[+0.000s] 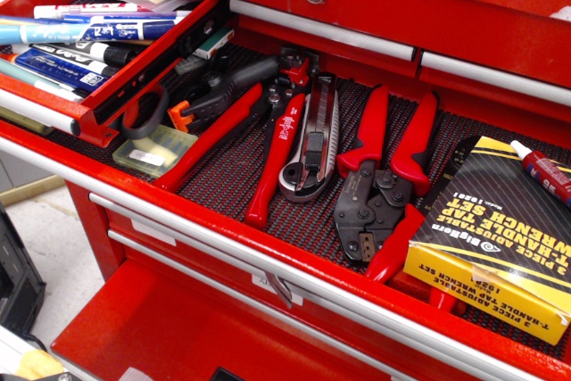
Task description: Pick up glue and put into drawer
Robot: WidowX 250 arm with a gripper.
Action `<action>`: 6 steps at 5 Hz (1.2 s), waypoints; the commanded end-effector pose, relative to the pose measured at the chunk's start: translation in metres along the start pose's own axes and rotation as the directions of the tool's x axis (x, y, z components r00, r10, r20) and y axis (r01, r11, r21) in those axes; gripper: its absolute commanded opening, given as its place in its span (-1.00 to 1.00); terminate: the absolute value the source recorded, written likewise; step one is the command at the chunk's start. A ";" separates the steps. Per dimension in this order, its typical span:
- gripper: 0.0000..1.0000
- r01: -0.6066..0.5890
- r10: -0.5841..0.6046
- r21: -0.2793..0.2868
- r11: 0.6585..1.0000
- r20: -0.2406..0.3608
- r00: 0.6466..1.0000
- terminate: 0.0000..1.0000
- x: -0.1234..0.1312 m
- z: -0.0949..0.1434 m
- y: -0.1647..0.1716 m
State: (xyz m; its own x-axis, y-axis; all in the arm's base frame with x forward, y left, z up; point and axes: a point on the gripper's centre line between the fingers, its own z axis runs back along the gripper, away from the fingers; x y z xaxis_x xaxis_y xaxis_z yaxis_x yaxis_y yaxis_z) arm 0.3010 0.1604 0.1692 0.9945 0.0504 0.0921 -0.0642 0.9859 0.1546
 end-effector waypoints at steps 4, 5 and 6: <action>1.00 -0.469 0.468 -0.028 0.883 -0.035 0.883 -1.00 0.021 0.043 -0.139; 1.00 -0.556 0.556 0.011 0.831 -0.028 0.831 -1.00 0.033 0.055 -0.188; 1.00 -0.615 0.615 0.025 0.788 0.022 0.788 -1.00 0.034 0.058 -0.237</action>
State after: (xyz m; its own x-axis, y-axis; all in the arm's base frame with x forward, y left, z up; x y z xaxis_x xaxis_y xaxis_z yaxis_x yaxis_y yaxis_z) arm 0.3342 -0.1009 0.1722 0.7569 0.6310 0.1701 -0.6532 0.7395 0.1627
